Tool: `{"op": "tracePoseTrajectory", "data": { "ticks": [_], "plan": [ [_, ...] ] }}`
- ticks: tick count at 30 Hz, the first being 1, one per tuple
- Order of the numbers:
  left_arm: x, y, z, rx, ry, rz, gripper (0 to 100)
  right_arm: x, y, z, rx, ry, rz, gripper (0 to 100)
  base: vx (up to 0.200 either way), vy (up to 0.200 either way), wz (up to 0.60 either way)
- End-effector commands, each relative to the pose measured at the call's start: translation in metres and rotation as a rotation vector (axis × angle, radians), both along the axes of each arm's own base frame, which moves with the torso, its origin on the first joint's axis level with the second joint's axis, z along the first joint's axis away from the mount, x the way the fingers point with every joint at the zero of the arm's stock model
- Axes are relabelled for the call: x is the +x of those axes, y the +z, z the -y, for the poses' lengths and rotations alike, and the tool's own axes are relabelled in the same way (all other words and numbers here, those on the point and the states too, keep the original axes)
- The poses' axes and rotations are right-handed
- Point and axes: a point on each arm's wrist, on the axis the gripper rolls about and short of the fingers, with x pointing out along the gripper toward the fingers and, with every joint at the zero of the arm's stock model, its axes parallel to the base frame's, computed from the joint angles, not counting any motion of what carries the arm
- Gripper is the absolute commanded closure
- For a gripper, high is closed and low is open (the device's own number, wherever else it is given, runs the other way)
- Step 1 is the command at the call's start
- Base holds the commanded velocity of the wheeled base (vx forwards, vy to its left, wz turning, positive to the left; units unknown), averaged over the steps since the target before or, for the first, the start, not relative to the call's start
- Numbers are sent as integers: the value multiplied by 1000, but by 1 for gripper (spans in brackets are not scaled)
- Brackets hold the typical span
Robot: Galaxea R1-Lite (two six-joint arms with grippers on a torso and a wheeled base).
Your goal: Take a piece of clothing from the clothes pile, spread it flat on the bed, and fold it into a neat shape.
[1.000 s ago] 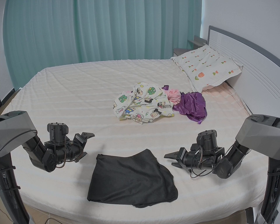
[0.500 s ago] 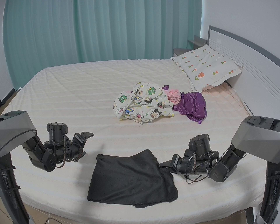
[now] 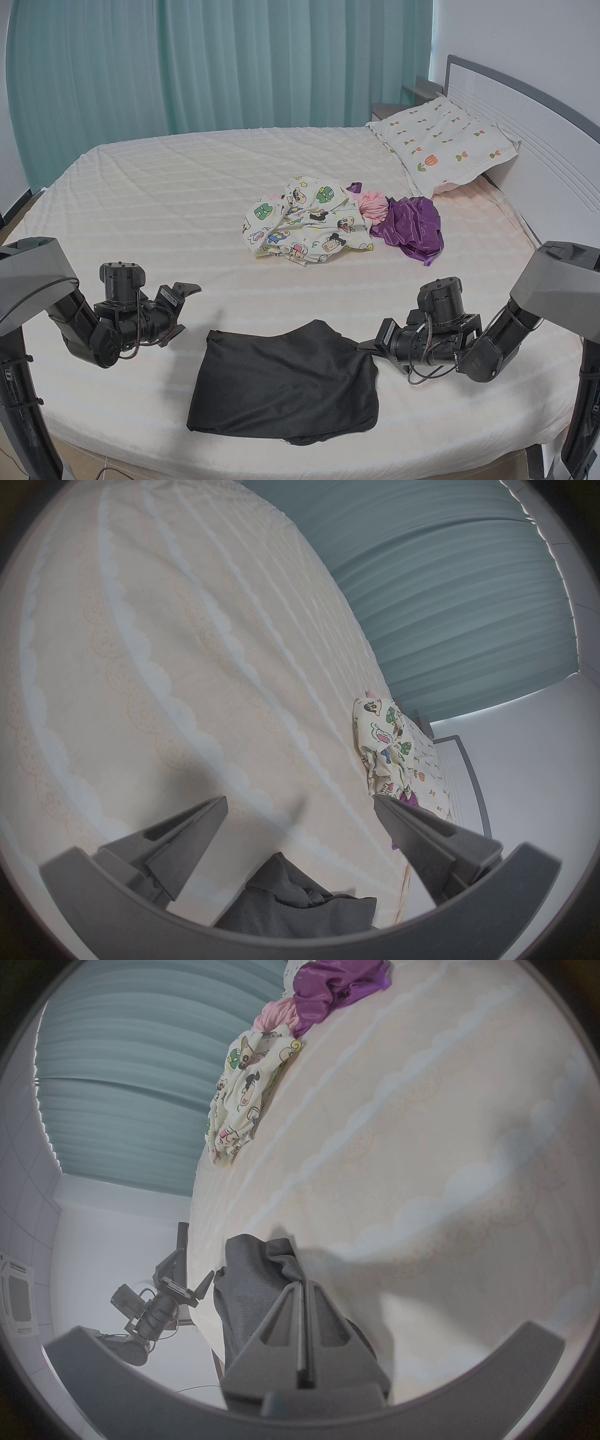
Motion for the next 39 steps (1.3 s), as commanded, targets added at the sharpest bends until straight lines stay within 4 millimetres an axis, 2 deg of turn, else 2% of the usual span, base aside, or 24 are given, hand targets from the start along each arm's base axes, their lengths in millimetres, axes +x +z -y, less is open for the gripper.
{"op": "tracePoseTrajectory", "data": {
  "ticks": [1,11,15,16,20,26,27,31,34,39],
  "plan": [
    [0,0,0,0,1,1,0,-1,13,6,16,-17,25,100,0,0,0],
    [1,1,0,-1,1,4,0,-6,10,15,-58,-51,53,100,0,0,0],
    [1,1,0,-1,1,5,0,-2,2,15,-102,-69,85,100,0,0,0],
    [1,1,-1,-1,2,5,0,-2,1,15,-105,-69,87,0,0,0,0],
    [2,1,-2,-1,5,4,0,-5,-1,16,-116,-65,81,0,0,0,0],
    [2,1,-2,-3,5,3,0,-13,16,20,-114,-49,123,0,0,0,0],
    [1,1,-1,-3,3,3,0,-21,19,22,-133,-23,132,0,0,0,0],
    [1,1,0,-4,1,4,0,-49,8,25,-205,62,108,0,0,0,0],
    [1,1,0,-5,0,1,0,-63,3,28,-212,108,83,0,-200,0,0],
    [1,0,0,-2,0,0,0,-71,-2,21,-175,161,116,0,-120,0,0]
  ]
}}
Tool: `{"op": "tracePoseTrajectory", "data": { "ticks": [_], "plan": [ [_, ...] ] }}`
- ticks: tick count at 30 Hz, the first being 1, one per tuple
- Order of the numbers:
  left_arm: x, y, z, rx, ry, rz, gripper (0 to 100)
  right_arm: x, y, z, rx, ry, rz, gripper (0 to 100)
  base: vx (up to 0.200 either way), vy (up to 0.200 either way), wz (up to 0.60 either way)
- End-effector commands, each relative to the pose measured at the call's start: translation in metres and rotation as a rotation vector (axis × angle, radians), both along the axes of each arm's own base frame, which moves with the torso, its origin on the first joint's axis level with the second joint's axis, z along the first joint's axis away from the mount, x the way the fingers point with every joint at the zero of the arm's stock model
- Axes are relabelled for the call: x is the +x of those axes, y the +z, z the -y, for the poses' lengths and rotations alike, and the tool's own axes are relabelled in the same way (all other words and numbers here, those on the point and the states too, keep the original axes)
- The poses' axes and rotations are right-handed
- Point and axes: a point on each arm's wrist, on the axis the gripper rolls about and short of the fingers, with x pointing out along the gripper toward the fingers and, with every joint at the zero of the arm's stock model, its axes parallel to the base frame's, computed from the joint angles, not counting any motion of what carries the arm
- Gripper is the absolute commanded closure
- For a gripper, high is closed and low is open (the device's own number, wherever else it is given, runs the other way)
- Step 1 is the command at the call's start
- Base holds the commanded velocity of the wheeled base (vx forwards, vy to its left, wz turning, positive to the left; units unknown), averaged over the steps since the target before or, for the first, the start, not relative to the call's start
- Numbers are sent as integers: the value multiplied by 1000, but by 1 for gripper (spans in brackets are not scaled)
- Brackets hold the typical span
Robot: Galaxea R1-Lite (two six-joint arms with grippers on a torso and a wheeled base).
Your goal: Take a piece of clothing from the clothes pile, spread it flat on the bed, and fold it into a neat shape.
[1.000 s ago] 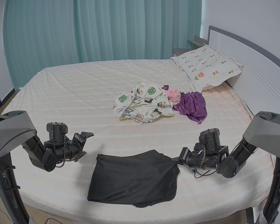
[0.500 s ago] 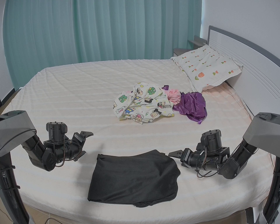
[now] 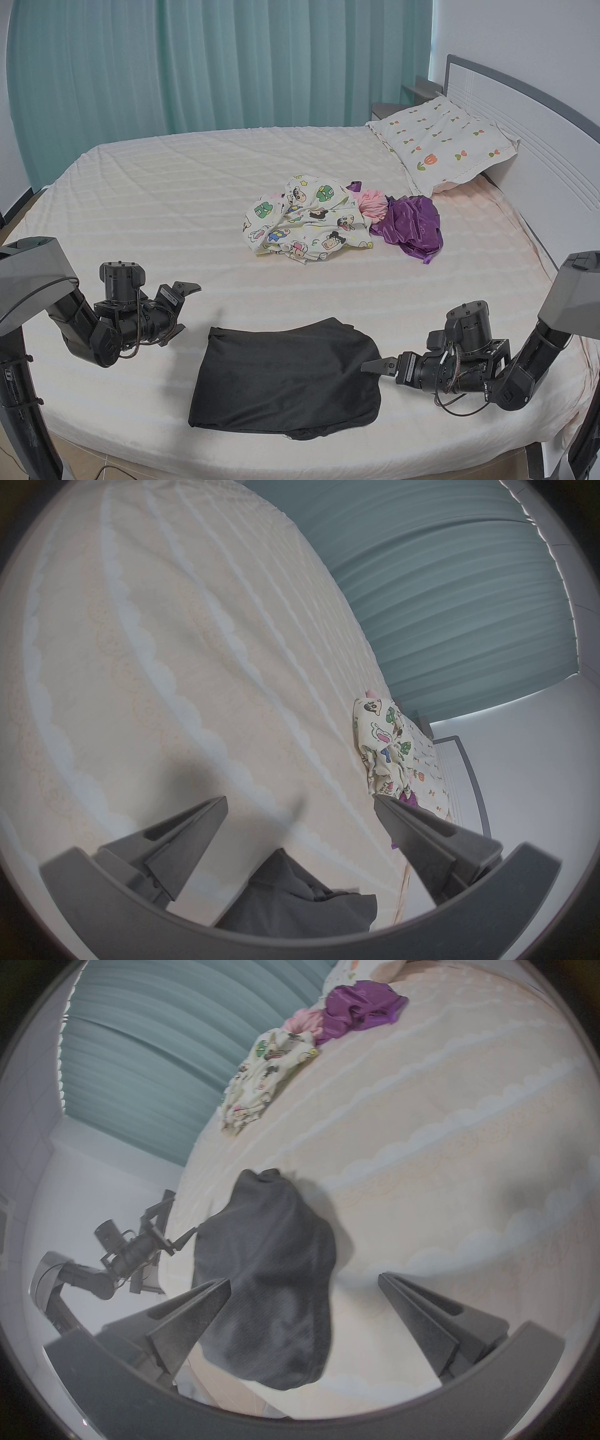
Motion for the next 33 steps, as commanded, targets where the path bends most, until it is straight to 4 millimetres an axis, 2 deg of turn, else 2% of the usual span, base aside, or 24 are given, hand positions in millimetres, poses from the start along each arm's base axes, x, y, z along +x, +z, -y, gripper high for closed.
{"op": "tracePoseTrajectory", "data": {
  "ticks": [1,6,12,13,26,33],
  "plan": [
    [0,0,0,1,-1,1,0,-13,-5,-8,12,57,1,0,0,0,0],
    [1,0,0,1,-1,3,0,-15,-17,-19,9,91,3,0,0,0,0],
    [1,-2,0,2,1,-2,0,-17,-22,-20,21,98,20,0,0,0,0],
    [1,-4,0,2,1,-8,0,-16,-22,-20,23,99,26,100,0,0,0],
    [3,-3,0,1,-1,-7,0,-32,-26,-9,10,100,7,100,0,0,0],
    [2,-3,0,1,1,-8,0,-37,-19,-2,11,95,14,100,0,0,0]
  ]
}}
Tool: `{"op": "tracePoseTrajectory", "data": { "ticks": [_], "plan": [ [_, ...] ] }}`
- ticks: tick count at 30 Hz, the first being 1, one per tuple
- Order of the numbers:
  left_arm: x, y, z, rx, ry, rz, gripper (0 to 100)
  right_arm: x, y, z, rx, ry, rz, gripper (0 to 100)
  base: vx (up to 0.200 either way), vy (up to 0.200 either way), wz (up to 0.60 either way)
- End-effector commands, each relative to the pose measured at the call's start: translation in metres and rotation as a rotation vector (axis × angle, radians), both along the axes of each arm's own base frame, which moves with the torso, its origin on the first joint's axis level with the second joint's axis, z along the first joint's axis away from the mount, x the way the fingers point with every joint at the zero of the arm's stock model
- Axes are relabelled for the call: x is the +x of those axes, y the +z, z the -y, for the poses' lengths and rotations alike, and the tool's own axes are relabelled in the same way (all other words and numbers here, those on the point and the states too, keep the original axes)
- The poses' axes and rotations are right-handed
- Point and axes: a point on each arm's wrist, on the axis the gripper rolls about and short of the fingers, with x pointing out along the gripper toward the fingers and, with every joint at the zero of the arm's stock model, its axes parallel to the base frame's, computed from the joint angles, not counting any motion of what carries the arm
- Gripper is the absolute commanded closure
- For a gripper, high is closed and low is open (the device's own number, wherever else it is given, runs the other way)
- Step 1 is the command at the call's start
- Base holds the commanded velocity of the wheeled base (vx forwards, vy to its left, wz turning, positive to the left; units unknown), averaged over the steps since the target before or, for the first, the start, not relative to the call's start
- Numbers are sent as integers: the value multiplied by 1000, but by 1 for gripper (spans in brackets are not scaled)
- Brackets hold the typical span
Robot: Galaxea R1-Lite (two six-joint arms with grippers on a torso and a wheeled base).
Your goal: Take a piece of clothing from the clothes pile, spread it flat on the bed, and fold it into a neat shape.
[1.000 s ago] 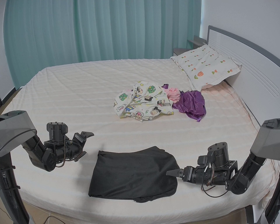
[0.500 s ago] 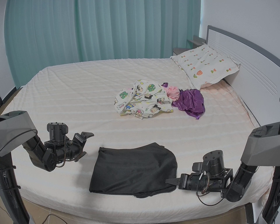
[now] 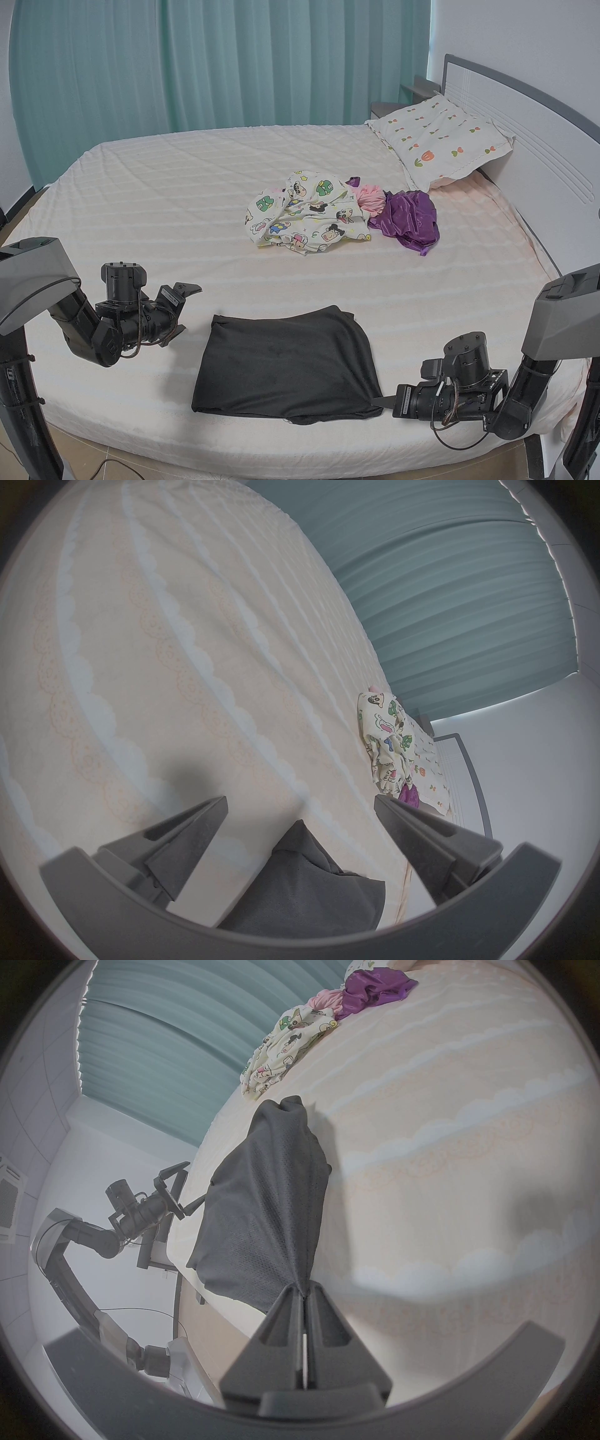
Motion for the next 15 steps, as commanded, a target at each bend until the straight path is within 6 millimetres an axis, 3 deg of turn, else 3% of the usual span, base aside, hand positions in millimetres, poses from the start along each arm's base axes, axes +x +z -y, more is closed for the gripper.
{"op": "tracePoseTrajectory", "data": {
  "ticks": [1,9,10,15],
  "plan": [
    [0,0,0,0,1,-1,0,-3,5,6,5,-7,3,100,0,0,0],
    [0,0,0,0,1,-1,0,-7,3,11,5,27,-23,100,0,0,0],
    [0,0,0,0,1,-1,0,-6,3,11,5,27,-23,0,0,0,0],
    [0,-1,0,0,0,-1,0,6,13,12,40,2,39,0,0,0,0]
  ]
}}
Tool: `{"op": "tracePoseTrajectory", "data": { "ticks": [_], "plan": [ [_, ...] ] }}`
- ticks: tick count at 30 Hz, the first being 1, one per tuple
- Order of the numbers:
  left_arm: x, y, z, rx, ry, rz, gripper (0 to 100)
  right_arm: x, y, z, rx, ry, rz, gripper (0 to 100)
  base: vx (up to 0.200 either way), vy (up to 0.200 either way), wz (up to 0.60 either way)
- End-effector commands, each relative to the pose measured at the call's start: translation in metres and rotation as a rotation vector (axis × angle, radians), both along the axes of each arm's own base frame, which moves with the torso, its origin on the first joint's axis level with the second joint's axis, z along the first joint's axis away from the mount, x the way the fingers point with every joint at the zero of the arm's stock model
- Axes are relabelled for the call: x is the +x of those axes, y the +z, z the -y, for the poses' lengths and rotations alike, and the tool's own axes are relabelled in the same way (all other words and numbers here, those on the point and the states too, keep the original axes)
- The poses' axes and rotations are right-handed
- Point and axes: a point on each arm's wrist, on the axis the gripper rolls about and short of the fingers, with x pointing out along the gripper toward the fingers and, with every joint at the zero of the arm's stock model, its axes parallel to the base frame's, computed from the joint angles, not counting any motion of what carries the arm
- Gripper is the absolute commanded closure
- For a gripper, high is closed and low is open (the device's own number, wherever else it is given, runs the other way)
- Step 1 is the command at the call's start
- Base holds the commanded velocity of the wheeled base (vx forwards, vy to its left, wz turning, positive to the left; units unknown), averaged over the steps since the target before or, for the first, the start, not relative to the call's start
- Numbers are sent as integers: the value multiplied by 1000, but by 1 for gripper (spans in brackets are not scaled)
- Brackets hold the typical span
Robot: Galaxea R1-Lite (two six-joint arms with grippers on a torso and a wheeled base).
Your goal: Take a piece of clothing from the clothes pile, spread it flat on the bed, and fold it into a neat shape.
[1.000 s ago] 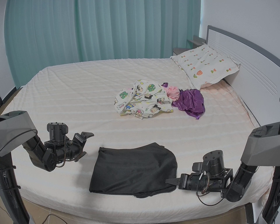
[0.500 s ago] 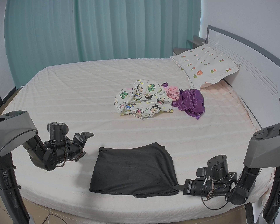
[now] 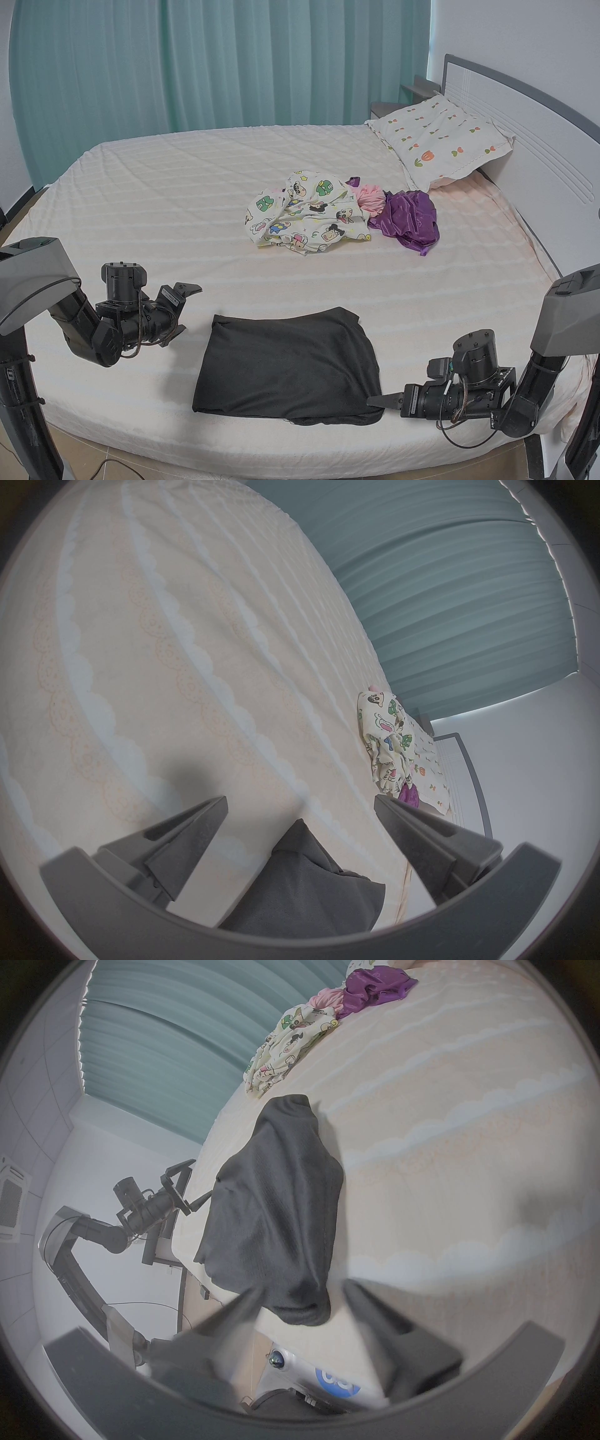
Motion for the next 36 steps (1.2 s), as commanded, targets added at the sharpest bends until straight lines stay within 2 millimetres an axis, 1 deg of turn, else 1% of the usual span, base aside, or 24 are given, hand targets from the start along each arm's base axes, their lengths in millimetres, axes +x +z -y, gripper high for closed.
{"op": "tracePoseTrajectory", "data": {
  "ticks": [1,2,3,4,5,6,7,10,11,12,13,14,16,19,20,24,25,32,34,36],
  "plan": [
    [0,-1,0,0,2,-1,0,10,9,2,28,-24,48,0,0,0,0],
    [0,-1,0,-1,1,-1,0,24,20,0,61,-42,98,0,0,0,0],
    [0,-1,0,-1,1,-1,0,30,23,-2,69,-49,116,0,0,0,0],
    [0,-1,0,-2,1,-3,0,45,28,-5,87,-63,151,0,0,0,0],
    [0,-1,0,-2,1,-3,0,48,28,-5,89,-67,152,0,0,0,0],
    [-1,-1,0,-2,0,-5,0,62,28,-9,95,-81,168,0,0,0,0],
    [-1,-1,0,-1,1,-6,0,72,27,-13,99,-88,173,0,0,0,0],
    [-1,-2,0,-1,3,-8,0,96,21,-19,107,-108,182,0,0,0,0],
    [-1,-2,0,-1,3,-8,0,96,21,-19,107,-108,182,0,0,0,0],
    [-1,-2,0,-1,0,-9,0,112,16,-23,115,-118,182,0,0,0,0],
    [-1,-2,0,-1,0,-9,0,119,14,-27,118,-119,178,0,0,0,0],
    [-1,-3,0,-1,0,-12,0,120,13,-28,118,-120,176,0,0,0,0],
    [-1,-3,0,0,1,-11,0,131,6,-34,124,-128,155,0,0,0,0],
    [-1,-5,0,0,1,-14,0,137,0,-39,122,-123,150,0,0,0,0],
    [-1,-6,0,0,1,-17,0,143,-5,-42,123,-125,153,0,0,0,0],
    [0,-7,0,1,1,-20,0,149,-8,-43,128,-129,160,0,0,0,0],
    [0,-7,0,1,1,-21,0,150,-8,-44,130,-129,162,100,0,0,0],
    [0,-8,0,1,1,-24,0,154,-5,-40,143,-180,174,100,0,0,0],
    [0,-9,0,1,1,-28,0,159,-2,-40,148,-213,190,100,0,0,0],
    [0,-9,0,1,1,-26,0,162,0,-36,148,-238,198,100,0,0,0]
  ]
}}
